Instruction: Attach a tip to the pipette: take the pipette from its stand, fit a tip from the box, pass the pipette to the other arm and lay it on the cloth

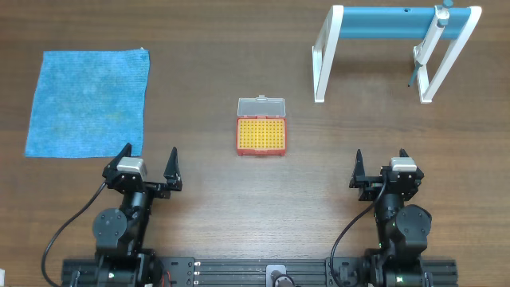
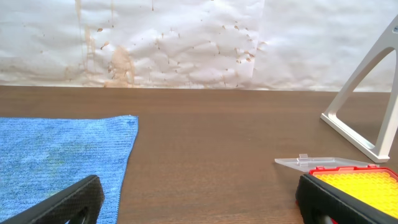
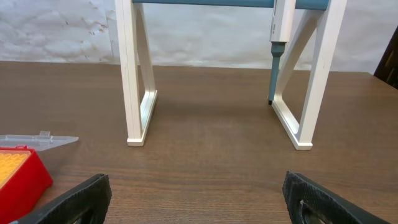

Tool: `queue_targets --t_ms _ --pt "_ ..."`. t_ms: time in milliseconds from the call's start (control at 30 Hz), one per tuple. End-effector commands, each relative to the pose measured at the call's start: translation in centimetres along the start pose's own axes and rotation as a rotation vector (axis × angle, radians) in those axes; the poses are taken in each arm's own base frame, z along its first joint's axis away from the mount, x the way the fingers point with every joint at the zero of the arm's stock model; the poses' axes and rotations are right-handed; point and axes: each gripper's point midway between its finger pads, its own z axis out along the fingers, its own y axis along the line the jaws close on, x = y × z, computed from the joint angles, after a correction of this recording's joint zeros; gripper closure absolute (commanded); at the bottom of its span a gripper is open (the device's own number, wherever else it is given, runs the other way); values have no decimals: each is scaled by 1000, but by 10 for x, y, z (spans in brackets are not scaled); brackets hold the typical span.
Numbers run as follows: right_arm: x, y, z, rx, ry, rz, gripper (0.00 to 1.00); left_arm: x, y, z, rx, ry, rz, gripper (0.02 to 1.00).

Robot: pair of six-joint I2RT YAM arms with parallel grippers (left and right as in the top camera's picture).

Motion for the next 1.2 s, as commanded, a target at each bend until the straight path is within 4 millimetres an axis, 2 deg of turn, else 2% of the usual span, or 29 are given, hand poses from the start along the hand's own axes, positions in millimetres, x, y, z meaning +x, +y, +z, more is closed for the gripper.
queue_targets --t_ms 33,300,433,533,667,767,867,967,1133,1200 --pt "2 0 0 -2 2 -9 86 0 1 0 -10 0 10 20" --pt "1 0 0 -3 -1 -9 91 0 1 0 -10 0 10 20" --pt "-8 0 6 -4 -1 -10 91 0 1 0 -10 0 10 20" --pt "-25 -14 15 66 75 -10 91 0 1 0 -10 0 10 20" --pt "-67 -20 44 73 155 -21 91 0 1 0 -10 0 10 20" --pt "-92 -34 67 99 205 -46 93 0 1 0 -10 0 10 20" --pt "-105 -47 89 75 241 -126 91 0 1 0 -10 0 10 20" --pt "-104 -65 105 -5 254 -132 91 0 1 0 -10 0 10 20" --pt "-97 -104 117 -76 197 -53 88 0 1 0 -10 0 10 20" --pt "-95 -109 123 -111 171 -41 88 0 1 0 -10 0 10 20"
